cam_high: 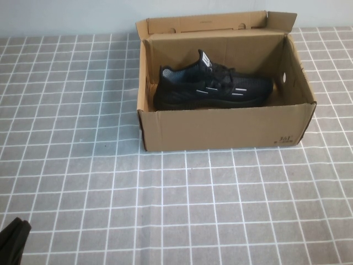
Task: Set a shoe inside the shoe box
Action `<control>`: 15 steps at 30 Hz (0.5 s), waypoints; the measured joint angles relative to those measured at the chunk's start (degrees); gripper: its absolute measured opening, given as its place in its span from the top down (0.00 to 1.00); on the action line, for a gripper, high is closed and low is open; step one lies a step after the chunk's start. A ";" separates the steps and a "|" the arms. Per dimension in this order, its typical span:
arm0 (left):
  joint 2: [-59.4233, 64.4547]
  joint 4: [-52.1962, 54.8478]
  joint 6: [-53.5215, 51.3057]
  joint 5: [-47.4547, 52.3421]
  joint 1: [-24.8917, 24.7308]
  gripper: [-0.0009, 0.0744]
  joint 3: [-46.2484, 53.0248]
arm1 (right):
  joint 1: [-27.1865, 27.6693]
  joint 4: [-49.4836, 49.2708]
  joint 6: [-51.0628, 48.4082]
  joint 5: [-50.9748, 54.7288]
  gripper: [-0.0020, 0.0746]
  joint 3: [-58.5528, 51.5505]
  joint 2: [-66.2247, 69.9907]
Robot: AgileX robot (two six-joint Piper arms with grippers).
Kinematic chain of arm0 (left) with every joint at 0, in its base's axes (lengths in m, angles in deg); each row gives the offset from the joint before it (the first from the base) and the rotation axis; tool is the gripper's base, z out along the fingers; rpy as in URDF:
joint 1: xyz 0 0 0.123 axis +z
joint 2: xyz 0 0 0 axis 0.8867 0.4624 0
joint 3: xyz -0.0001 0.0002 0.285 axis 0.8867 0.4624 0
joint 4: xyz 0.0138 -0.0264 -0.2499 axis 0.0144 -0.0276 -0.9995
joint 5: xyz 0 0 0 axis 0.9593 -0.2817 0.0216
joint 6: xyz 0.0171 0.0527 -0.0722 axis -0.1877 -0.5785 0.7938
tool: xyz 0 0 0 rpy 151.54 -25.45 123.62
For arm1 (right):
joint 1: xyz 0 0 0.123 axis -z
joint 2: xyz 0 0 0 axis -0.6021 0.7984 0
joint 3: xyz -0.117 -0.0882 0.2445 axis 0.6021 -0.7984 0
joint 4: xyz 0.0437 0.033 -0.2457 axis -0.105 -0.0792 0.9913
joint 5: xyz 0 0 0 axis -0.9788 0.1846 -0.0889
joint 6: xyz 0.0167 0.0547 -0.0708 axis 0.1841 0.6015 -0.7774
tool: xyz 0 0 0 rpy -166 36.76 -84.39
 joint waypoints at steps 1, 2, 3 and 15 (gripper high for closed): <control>0.00 0.00 0.00 0.00 0.00 0.99 0.00 | 0.00 0.00 -0.15 -0.69 0.99 0.00 0.00; 0.00 0.00 0.00 0.00 0.00 0.99 0.00 | 0.00 -0.26 -0.53 -1.36 0.99 0.00 0.00; 0.00 0.00 0.00 0.00 0.00 0.99 0.00 | 0.00 -1.54 -1.87 -1.87 0.99 0.00 0.00; 0.00 0.00 0.00 0.00 0.00 0.99 0.00 | 0.09 -19.51 -24.50 9.83 0.99 0.00 0.00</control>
